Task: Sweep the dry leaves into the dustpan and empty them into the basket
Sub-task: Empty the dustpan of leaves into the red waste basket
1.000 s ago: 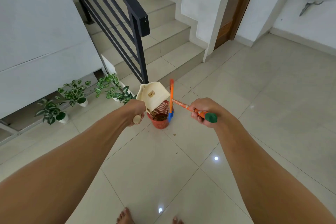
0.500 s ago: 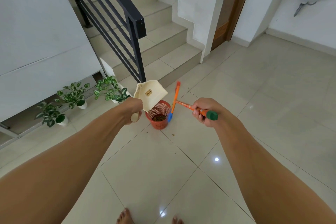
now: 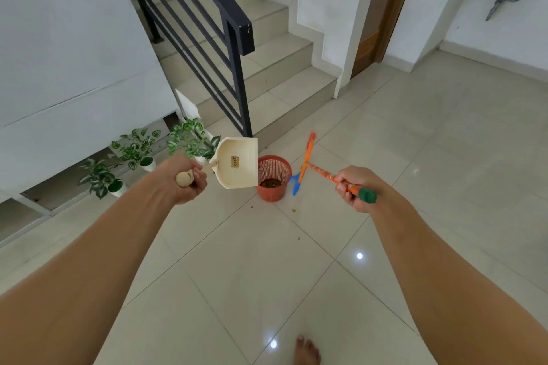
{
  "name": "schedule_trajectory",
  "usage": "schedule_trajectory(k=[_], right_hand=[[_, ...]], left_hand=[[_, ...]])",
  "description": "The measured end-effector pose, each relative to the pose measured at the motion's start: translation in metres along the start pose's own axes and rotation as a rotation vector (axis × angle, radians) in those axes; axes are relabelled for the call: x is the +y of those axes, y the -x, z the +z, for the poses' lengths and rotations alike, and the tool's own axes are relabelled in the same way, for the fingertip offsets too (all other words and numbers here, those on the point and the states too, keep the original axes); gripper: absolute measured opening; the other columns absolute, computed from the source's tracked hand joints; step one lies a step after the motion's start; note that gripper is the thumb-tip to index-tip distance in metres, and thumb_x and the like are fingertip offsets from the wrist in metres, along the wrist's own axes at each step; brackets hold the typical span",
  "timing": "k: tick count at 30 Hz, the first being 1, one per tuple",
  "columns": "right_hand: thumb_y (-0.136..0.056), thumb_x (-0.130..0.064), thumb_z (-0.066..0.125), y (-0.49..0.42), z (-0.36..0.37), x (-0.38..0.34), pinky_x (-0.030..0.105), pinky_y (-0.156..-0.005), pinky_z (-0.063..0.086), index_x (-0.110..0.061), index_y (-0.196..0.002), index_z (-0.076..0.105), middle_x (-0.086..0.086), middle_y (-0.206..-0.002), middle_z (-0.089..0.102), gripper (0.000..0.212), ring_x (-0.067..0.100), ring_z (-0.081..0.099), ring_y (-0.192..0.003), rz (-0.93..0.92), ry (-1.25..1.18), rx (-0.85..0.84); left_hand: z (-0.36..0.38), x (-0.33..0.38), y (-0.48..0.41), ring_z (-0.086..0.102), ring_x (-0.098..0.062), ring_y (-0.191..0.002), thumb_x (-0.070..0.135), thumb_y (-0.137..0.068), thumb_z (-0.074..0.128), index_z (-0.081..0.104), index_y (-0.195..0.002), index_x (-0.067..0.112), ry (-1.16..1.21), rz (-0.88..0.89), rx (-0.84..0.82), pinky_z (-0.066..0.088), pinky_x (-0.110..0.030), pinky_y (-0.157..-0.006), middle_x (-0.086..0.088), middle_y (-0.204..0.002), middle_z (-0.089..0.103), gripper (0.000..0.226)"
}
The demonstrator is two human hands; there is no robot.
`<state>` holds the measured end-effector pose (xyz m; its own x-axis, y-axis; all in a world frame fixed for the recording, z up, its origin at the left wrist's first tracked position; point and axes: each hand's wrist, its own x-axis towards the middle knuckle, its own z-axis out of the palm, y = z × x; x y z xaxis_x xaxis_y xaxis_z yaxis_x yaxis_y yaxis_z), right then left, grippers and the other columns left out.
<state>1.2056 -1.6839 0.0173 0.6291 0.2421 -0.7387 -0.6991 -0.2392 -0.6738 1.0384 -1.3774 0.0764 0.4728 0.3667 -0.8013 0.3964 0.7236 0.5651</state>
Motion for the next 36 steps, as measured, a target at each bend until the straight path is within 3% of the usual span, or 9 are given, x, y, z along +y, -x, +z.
schedule_trajectory(k=[7, 14, 20, 22, 26, 29, 32, 34, 36], right_hand=[[-0.085, -0.003, 0.045, 0.010, 0.029, 0.066, 0.012, -0.029, 0.031, -0.008, -0.079, 0.054, -0.005, -0.039, 0.053, 0.012, 0.005, 0.039, -0.029, 0.055, 0.109, 0.089], [-0.083, 0.002, 0.046, 0.014, 0.042, 0.109, 0.013, -0.031, 0.033, -0.005, -0.086, 0.057, -0.011, -0.039, 0.056, 0.014, 0.005, 0.042, -0.030, 0.097, 0.307, 0.099], [-0.083, 0.001, 0.048, -0.005, 0.041, 0.102, 0.018, -0.039, 0.037, 0.000, -0.074, 0.059, 0.006, -0.044, 0.053, 0.014, 0.013, 0.044, -0.035, 0.103, 0.766, 0.106], [-0.082, -0.004, 0.050, -0.018, 0.038, 0.093, 0.021, -0.046, 0.040, -0.002, -0.073, 0.058, 0.004, -0.039, 0.055, 0.012, 0.016, 0.049, -0.040, 0.094, 0.966, 0.110], [-0.084, -0.010, 0.050, -0.044, 0.029, 0.076, 0.016, -0.042, 0.035, -0.009, -0.075, 0.054, -0.002, -0.029, 0.051, 0.010, 0.011, 0.049, -0.027, 0.073, 1.208, 0.128], [-0.085, -0.014, 0.049, -0.058, 0.024, 0.064, 0.020, -0.046, 0.037, -0.014, -0.067, 0.049, -0.005, -0.031, 0.054, 0.018, 0.012, 0.053, -0.039, 0.041, 1.336, 0.116], [-0.084, -0.011, 0.047, -0.069, 0.020, 0.054, 0.019, -0.049, 0.040, -0.012, -0.080, 0.055, -0.001, -0.049, 0.066, 0.009, 0.013, 0.060, -0.047, 0.027, 1.393, 0.082], [-0.084, -0.008, 0.046, -0.073, 0.021, 0.048, 0.022, -0.057, 0.045, -0.007, -0.094, 0.061, 0.004, -0.069, 0.069, 0.018, 0.019, 0.065, -0.060, 0.025, 1.460, 0.028], [-0.083, -0.007, 0.047, -0.074, 0.023, 0.043, 0.022, -0.057, 0.045, -0.008, -0.091, 0.063, 0.003, -0.064, 0.068, 0.018, 0.018, 0.064, -0.058, 0.027, 1.555, -0.020]], left_hand=[[-0.086, -0.036, -0.001, 0.036, -0.005, -0.027, 0.005, -0.103, 0.038, 0.040, -0.094, 0.012, 0.125, -0.111, 0.028, 0.033, -0.011, -0.028, 0.001, -0.068, 0.035, 0.012], [-0.123, -0.070, -0.024, 0.035, -0.006, -0.034, -0.001, -0.100, 0.042, 0.041, -0.108, 0.011, 0.234, -0.218, 0.136, 0.035, -0.012, -0.031, -0.001, -0.069, 0.038, 0.014], [-0.100, -0.096, -0.060, 0.037, -0.008, -0.041, -0.006, -0.096, 0.044, 0.044, -0.090, 0.008, 0.269, -0.275, 0.242, 0.036, -0.011, -0.033, -0.004, -0.074, 0.041, 0.016], [-0.086, -0.101, -0.074, 0.036, -0.010, -0.034, -0.008, -0.094, 0.043, 0.045, -0.085, 0.008, 0.298, -0.279, 0.272, 0.037, -0.011, -0.035, -0.004, -0.073, 0.042, 0.018], [-0.055, -0.104, -0.102, 0.036, -0.013, -0.030, -0.008, -0.089, 0.038, 0.047, -0.082, 0.009, 0.380, -0.277, 0.339, 0.036, -0.011, -0.039, -0.005, -0.071, 0.044, 0.020], [-0.032, -0.101, -0.120, 0.039, -0.011, -0.039, -0.003, -0.089, 0.037, 0.046, -0.078, 0.008, 0.450, -0.284, 0.400, 0.036, -0.010, -0.040, -0.005, -0.069, 0.043, 0.017], [-0.017, -0.095, -0.135, 0.040, -0.010, -0.045, 0.002, -0.092, 0.040, 0.046, -0.083, 0.008, 0.497, -0.279, 0.463, 0.037, -0.010, -0.039, -0.005, -0.073, 0.043, 0.012], [-0.010, -0.086, -0.142, 0.042, -0.010, -0.047, 0.005, -0.094, 0.043, 0.047, -0.086, 0.009, 0.522, -0.284, 0.490, 0.038, -0.010, -0.039, -0.004, -0.073, 0.045, 0.010], [-0.007, -0.080, -0.147, 0.043, -0.010, -0.050, 0.007, -0.094, 0.047, 0.048, -0.086, 0.009, 0.542, -0.292, 0.501, 0.038, -0.010, -0.040, -0.004, -0.075, 0.047, 0.009]])
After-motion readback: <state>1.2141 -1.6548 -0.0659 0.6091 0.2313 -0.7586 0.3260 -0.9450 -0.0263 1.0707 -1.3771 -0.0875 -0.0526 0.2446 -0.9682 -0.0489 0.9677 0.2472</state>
